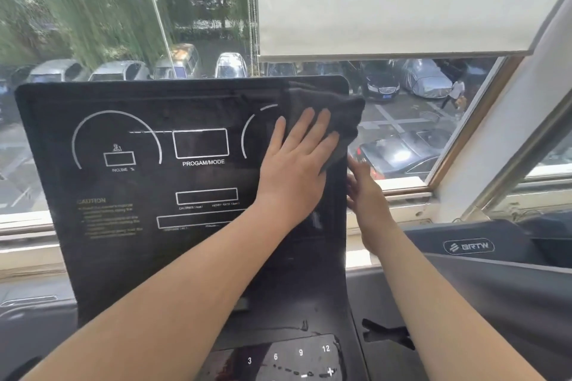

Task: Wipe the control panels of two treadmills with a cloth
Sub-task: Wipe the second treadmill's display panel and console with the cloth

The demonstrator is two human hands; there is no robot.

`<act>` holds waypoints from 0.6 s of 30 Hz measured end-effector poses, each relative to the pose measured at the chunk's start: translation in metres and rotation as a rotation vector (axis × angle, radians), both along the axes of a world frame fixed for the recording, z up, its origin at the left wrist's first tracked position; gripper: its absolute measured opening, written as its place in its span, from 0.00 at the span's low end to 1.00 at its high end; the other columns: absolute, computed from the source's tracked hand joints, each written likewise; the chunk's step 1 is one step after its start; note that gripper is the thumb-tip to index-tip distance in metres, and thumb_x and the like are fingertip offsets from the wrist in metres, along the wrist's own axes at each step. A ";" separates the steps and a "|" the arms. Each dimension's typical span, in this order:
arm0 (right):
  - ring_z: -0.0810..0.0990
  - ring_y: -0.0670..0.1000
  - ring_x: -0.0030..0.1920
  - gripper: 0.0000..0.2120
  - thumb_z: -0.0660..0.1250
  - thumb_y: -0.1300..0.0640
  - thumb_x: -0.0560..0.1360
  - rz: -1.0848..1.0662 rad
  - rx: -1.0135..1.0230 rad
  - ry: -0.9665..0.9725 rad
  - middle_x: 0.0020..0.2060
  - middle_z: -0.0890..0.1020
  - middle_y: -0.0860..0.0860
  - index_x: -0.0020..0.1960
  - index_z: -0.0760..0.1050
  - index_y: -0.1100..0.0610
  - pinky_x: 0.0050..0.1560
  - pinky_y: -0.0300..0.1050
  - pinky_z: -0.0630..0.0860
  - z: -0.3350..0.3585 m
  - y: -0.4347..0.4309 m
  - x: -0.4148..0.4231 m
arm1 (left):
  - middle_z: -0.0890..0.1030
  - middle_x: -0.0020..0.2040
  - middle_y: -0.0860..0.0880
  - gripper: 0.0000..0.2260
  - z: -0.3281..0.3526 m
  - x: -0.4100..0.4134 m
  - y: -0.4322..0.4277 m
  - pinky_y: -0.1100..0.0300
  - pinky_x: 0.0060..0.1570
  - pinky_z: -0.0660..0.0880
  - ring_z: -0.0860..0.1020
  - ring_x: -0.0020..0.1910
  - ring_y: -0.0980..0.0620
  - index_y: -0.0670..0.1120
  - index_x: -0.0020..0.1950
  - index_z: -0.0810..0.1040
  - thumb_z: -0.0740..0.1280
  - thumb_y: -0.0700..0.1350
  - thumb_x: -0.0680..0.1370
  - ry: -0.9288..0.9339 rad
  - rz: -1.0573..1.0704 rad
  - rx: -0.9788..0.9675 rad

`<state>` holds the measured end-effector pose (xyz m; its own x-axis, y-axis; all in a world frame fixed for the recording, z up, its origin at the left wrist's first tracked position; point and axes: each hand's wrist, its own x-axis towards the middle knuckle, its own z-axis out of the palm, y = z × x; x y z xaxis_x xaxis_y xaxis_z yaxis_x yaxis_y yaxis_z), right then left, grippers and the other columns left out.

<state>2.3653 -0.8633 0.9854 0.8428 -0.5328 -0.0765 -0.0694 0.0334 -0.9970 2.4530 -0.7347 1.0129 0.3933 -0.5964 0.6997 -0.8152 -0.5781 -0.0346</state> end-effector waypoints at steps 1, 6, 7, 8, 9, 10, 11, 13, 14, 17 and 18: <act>0.84 0.37 0.55 0.22 0.46 0.40 0.87 -0.012 0.057 -0.007 0.55 0.87 0.39 0.60 0.80 0.37 0.53 0.37 0.76 -0.003 -0.003 -0.001 | 0.68 0.81 0.48 0.24 -0.017 -0.010 0.002 0.39 0.81 0.54 0.63 0.82 0.45 0.49 0.72 0.77 0.71 0.42 0.76 -0.007 -0.041 0.046; 0.83 0.54 0.62 0.25 0.54 0.42 0.84 -0.010 0.230 0.051 0.58 0.87 0.53 0.64 0.83 0.54 0.64 0.54 0.75 -0.003 -0.019 -0.007 | 0.74 0.77 0.50 0.16 -0.101 -0.048 0.044 0.44 0.81 0.56 0.69 0.78 0.47 0.50 0.65 0.82 0.65 0.41 0.79 -0.037 -0.287 0.352; 0.83 0.52 0.63 0.26 0.53 0.42 0.84 0.028 0.226 0.068 0.60 0.87 0.53 0.67 0.81 0.56 0.64 0.53 0.75 -0.001 -0.022 -0.006 | 0.75 0.76 0.50 0.15 -0.108 -0.049 0.051 0.44 0.80 0.59 0.70 0.78 0.48 0.51 0.63 0.82 0.64 0.41 0.80 -0.039 -0.327 0.397; 0.83 0.51 0.62 0.25 0.54 0.43 0.84 0.056 0.187 0.075 0.60 0.86 0.52 0.67 0.80 0.56 0.63 0.52 0.75 0.001 -0.023 -0.006 | 0.76 0.75 0.51 0.14 -0.110 -0.049 0.056 0.45 0.79 0.60 0.71 0.77 0.49 0.51 0.62 0.83 0.63 0.41 0.80 -0.043 -0.356 0.422; 0.84 0.51 0.59 0.23 0.56 0.43 0.84 0.066 0.121 0.089 0.59 0.87 0.52 0.66 0.81 0.55 0.59 0.51 0.76 0.004 -0.021 -0.006 | 0.78 0.74 0.52 0.14 -0.108 -0.048 0.058 0.46 0.79 0.62 0.72 0.76 0.50 0.51 0.61 0.83 0.63 0.41 0.81 -0.046 -0.368 0.427; 0.84 0.51 0.55 0.21 0.57 0.43 0.83 0.068 0.074 0.106 0.56 0.88 0.52 0.64 0.82 0.53 0.54 0.49 0.78 0.004 -0.019 -0.006 | 0.79 0.73 0.52 0.14 -0.103 -0.047 0.056 0.46 0.78 0.63 0.74 0.75 0.50 0.51 0.60 0.83 0.62 0.40 0.80 -0.052 -0.360 0.412; 0.85 0.51 0.51 0.20 0.57 0.42 0.82 0.056 0.058 0.126 0.52 0.88 0.52 0.61 0.83 0.51 0.49 0.47 0.78 0.004 -0.014 -0.007 | 0.80 0.71 0.52 0.15 -0.096 -0.046 0.051 0.46 0.76 0.66 0.76 0.73 0.49 0.51 0.60 0.84 0.61 0.40 0.79 -0.060 -0.333 0.379; 0.86 0.51 0.46 0.23 0.55 0.38 0.83 0.016 0.052 0.181 0.47 0.89 0.50 0.56 0.84 0.49 0.44 0.45 0.78 -0.010 -0.003 -0.013 | 0.81 0.70 0.50 0.17 -0.085 -0.048 0.042 0.45 0.73 0.69 0.77 0.71 0.48 0.49 0.60 0.83 0.59 0.38 0.78 -0.038 -0.242 0.271; 0.86 0.50 0.46 0.24 0.53 0.39 0.84 -0.007 0.052 0.200 0.45 0.89 0.48 0.53 0.84 0.49 0.45 0.45 0.77 -0.022 0.002 -0.018 | 0.80 0.71 0.50 0.17 -0.083 -0.050 0.039 0.45 0.72 0.70 0.77 0.71 0.47 0.49 0.61 0.83 0.60 0.38 0.78 -0.007 -0.196 0.205; 0.84 0.50 0.49 0.25 0.50 0.42 0.86 -0.097 0.093 0.246 0.47 0.89 0.51 0.49 0.83 0.49 0.51 0.48 0.77 -0.046 0.016 -0.035 | 0.80 0.70 0.50 0.16 -0.103 -0.067 0.042 0.47 0.70 0.72 0.77 0.70 0.47 0.48 0.62 0.83 0.69 0.38 0.75 0.103 -0.139 0.129; 0.84 0.51 0.48 0.26 0.50 0.42 0.86 -0.120 0.119 0.277 0.47 0.89 0.53 0.49 0.83 0.51 0.52 0.49 0.78 -0.052 0.019 -0.040 | 0.81 0.70 0.51 0.18 -0.114 -0.076 0.045 0.48 0.69 0.72 0.77 0.70 0.48 0.49 0.62 0.83 0.72 0.38 0.72 0.139 -0.144 0.171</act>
<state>2.3256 -0.8443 0.9337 0.7127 -0.6008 -0.3621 -0.3264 0.1729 -0.9293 2.3773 -0.6894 0.8989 0.3810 -0.7583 0.5289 -0.8924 -0.4513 -0.0042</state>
